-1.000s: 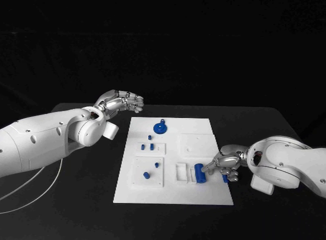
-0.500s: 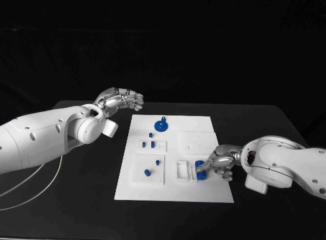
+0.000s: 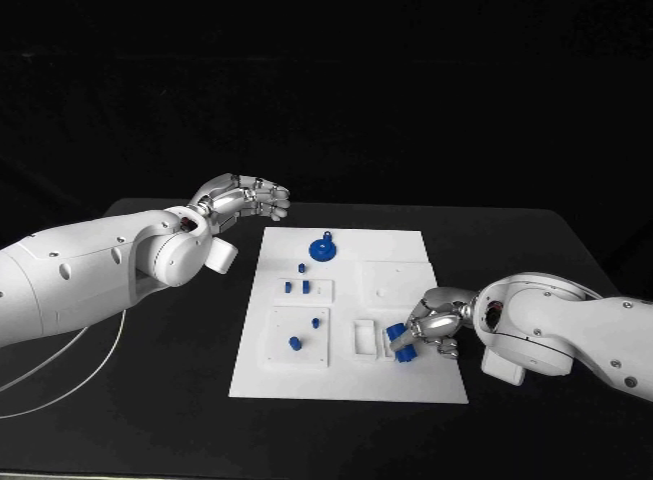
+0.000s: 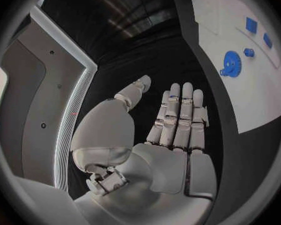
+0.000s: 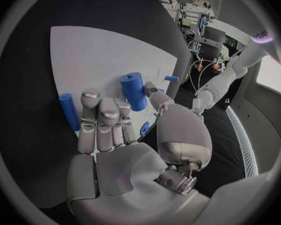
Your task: Assemble the parts on the task board
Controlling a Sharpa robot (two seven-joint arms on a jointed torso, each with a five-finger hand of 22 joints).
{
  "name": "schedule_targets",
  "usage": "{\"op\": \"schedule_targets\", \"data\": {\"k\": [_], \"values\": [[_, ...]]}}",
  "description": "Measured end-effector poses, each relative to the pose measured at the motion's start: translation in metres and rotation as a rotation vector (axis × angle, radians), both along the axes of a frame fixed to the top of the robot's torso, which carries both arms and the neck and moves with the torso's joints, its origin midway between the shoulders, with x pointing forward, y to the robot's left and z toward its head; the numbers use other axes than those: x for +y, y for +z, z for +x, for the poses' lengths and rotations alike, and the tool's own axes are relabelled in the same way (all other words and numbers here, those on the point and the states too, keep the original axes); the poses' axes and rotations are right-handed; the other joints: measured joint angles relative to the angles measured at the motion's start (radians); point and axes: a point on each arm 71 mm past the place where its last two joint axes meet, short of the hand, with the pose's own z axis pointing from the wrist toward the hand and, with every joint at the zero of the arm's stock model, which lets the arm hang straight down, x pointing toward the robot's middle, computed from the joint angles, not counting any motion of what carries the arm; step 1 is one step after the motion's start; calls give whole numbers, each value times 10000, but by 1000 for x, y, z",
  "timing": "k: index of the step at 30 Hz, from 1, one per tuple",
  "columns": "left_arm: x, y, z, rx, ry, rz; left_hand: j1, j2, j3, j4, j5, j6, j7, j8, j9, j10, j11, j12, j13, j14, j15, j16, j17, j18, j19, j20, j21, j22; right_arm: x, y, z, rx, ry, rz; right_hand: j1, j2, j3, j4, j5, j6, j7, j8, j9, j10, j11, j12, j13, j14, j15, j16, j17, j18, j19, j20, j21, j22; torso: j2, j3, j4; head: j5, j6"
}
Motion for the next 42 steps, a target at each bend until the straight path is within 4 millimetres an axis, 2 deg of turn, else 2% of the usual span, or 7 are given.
{"op": "schedule_targets", "data": {"k": [7, 16, 19, 23, 32, 37, 42], "values": [[1, 0, 0, 23, -7, 4, 0, 0, 0, 0, 0, 0, 0, 0, 0, 0, 0, 0, 0, 0, 0, 0, -1, -1, 0, 0, 0, -1, -3, 1, -1, -175, -105, 57, 15, -15, 464, 334, -52, 211, -154, 63, -20, 70, -70, -41, 28, 49, -47, 0, -11, 0, 42, 37, 86, 0, 0, -1, -7, 47, 0], [2, 0, 0, 44, -8, 11, 0, 0, 0, 0, 0, 1, 0, 0, 1, 0, 0, 0, 1, 0, 0, -37, 8, -1, 0, 0, 0, 7, -1, 11, 0, -284, -186, 314, 14, -16, 572, 442, -7, 293, -236, 65, -17, 106, -105, -52, 48, 50, -47, 0, -12, 0, 50, 47, 129, 0, 1, 12, -12, 91, 10], [2, 0, 0, 47, -23, 8, -212, -29, -141, 74, -40, -35, 35, 0, -11, 0, 0, 0, 1, 0, 0, -39, 39, 0, 0, 0, -48, 27, 4, 19, 4, -385, -151, 458, 10, -20, 565, 449, -7, 294, -237, 65, -17, 106, -104, -52, 51, 50, -47, 0, -17, -1, 49, 47, 139, 0, 1, 14, -12, 103, 17], [2, 0, 0, 33, -30, 0, -427, -155, -421, 27, 0, -34, 36, 0, -11, 0, 0, 0, 1, 0, 0, -78, 80, -1, 0, 0, -97, 55, 11, 19, 5, -283, -75, 545, -182, -128, 477, 542, -6, 297, -239, 123, -2, 127, -124, -82, 63, 51, -46, 0, -21, 0, 49, 48, 140, 0, 5, 14, -12, 128, 19], [1, 0, 0, 59, -67, -82, -824, -65, -745, 52, -190, -34, 36, 0, -24, 0, 0, -38, 1, 0, 0, -128, 153, -1, 0, 0, -233, 82, 29, 16, 4, 78, 333, 589, -614, -53, 266, 762, -5, 352, -280, 189, 71, 160, -125, -135, 72, 68, -29, 0, -31, 0, 49, 49, 174, 0, 12, 1, -12, 168, -19], [1, 0, 0, 80, -87, -115, -1016, -85, -925, 41, -196, -34, 37, 0, -36, 0, 0, -38, 1, 0, 0, -129, 186, 0, 0, 0, -280, 81, 33, 15, 7, 206, 424, 494, -731, -43, 145, 778, -5, 368, -270, 145, 55, 161, -124, -137, 83, 64, -33, 0, -30, 1, 27, 70, 178, 0, 15, 1, 0, 176, -60], [2, 0, 0, 108, -116, -159, -1459, -1, -1132, 188, -357, -63, 8, 0, -53, 0, 0, -42, 1, 0, 0, -193, 219, 0, 75, 2, -388, 82, 37, 13, 9, 283, 468, 411, -825, -29, 67, 806, 5, 372, -271, 145, 37, 161, -123, -176, 82, 30, -66, 0, -41, 4, 10, 88, 178, 0, 17, 0, 0, 218, -78]]}}
